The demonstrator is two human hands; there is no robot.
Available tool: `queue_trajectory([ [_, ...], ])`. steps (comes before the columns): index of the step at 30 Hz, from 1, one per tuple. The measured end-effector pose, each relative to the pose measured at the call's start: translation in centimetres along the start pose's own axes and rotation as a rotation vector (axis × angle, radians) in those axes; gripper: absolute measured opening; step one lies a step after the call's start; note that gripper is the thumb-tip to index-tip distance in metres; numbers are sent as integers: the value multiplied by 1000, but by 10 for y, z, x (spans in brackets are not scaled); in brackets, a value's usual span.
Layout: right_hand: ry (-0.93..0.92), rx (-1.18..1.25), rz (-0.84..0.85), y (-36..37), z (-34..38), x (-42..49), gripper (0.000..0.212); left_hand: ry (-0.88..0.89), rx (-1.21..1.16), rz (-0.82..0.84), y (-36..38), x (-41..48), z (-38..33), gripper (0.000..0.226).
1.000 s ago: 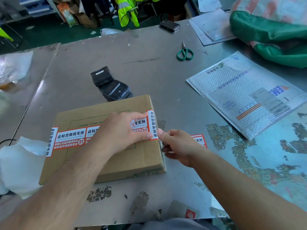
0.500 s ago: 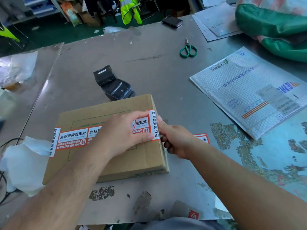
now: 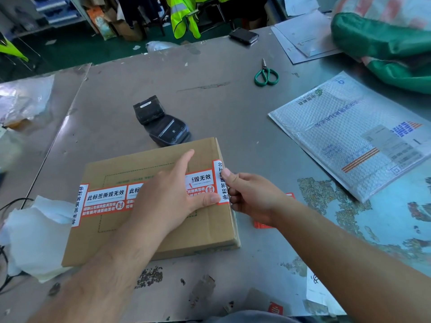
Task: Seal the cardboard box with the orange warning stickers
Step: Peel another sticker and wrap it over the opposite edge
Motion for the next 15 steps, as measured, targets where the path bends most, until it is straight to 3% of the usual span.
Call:
queue_trajectory([
  [3,-12,-65,-31,1,5,-5,33,78,-33,-54,0,-3,2,103],
  [8,52,-143,-212,-2,23,6,43,252,-199,-93,-1,-17,17,74],
  [15,45,-182,-282,2,36,15,43,321,-265,-159,-1,-17,23,65],
])
Point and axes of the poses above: each hand's wrist, its own x-axis towards the middle knuckle, its own y-axis out of the palm, z = x × y, the point moved 8 cm from there along x, towards the middle knuckle, and after that the axes turned 9 degrees about z, right-handed, at the moved point
